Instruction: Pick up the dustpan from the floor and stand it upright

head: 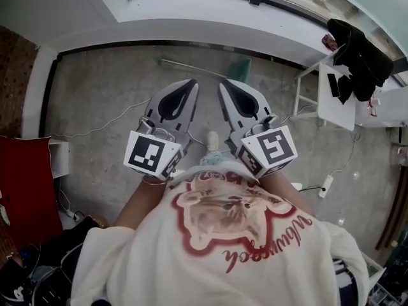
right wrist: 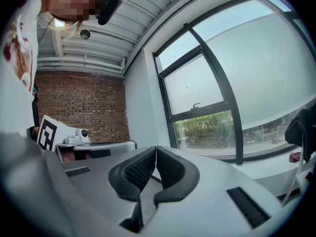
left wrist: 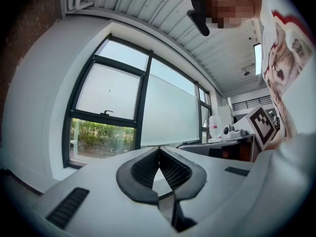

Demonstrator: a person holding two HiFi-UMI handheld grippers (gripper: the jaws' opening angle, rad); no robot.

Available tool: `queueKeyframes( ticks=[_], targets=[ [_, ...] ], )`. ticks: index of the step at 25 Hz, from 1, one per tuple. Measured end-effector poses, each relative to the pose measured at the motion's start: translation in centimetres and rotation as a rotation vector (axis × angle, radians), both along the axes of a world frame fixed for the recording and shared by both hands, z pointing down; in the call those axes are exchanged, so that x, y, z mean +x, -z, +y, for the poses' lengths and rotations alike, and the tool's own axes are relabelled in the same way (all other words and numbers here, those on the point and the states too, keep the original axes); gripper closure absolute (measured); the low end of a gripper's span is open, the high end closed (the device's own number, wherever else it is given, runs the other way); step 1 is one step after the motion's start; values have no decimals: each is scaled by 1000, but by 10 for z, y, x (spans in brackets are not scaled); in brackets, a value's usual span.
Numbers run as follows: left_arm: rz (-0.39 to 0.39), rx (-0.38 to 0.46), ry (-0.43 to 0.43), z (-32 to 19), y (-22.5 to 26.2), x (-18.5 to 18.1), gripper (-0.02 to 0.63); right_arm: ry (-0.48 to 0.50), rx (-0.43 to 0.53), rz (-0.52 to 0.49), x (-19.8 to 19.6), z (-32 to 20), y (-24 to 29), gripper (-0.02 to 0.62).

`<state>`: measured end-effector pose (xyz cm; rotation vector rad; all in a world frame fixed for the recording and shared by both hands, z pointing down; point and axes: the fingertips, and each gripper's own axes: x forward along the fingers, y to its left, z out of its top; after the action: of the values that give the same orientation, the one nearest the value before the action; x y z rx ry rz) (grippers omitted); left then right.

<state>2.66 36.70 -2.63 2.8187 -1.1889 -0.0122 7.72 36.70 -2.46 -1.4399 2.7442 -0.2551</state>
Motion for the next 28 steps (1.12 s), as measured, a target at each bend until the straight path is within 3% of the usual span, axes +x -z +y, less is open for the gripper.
queueKeyframes(
  ticks=[8, 15, 20, 28],
  targets=[
    [-55, -14, 48, -57, -7, 30, 586, 78, -8, -1, 21, -65, -13, 571],
    [-46, -41, 98, -99, -13, 8, 586, 107, -32, -11, 8, -107, -19, 571],
    [-17, -32, 89, -140, -16, 3, 586, 85, -15, 13, 8, -141, -20, 571],
    [11, -75, 93, -236, -39, -21, 586, 77, -70, 32, -13, -235, -40, 571]
  ],
)
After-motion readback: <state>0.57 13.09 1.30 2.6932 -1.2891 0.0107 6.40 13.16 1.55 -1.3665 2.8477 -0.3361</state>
